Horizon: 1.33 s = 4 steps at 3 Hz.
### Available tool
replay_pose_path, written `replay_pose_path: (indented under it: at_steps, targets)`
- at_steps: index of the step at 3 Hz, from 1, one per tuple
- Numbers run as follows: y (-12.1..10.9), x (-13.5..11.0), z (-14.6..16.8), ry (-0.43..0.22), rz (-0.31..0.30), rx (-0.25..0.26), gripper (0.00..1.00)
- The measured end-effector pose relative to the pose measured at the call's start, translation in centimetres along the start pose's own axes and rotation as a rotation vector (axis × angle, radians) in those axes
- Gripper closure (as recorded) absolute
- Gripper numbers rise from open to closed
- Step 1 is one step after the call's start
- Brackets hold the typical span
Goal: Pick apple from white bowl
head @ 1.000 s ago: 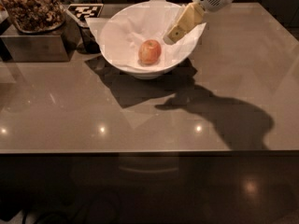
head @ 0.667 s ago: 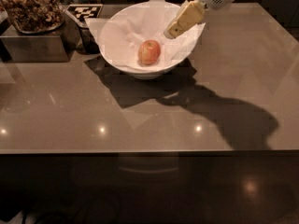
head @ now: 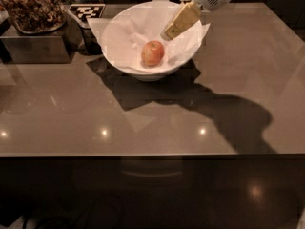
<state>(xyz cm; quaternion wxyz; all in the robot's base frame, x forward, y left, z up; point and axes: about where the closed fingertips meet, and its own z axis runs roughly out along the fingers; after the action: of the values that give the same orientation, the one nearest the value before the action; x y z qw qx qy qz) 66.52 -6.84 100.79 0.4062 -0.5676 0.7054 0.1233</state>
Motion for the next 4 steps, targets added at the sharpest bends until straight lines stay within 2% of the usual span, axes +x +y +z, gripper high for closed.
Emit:
replay_pose_path:
  at_steps: [1,2,4]
  targets:
    - [-0.6,-0.6,3.0,-0.001,-0.022,-0.051,0.11]
    - [-1.2,-1.0,5.7,0.006,-0.035,-0.082,0.11]
    - [-1.7,0.4,9.3,0.11,-0.025,-0.077,0.07]
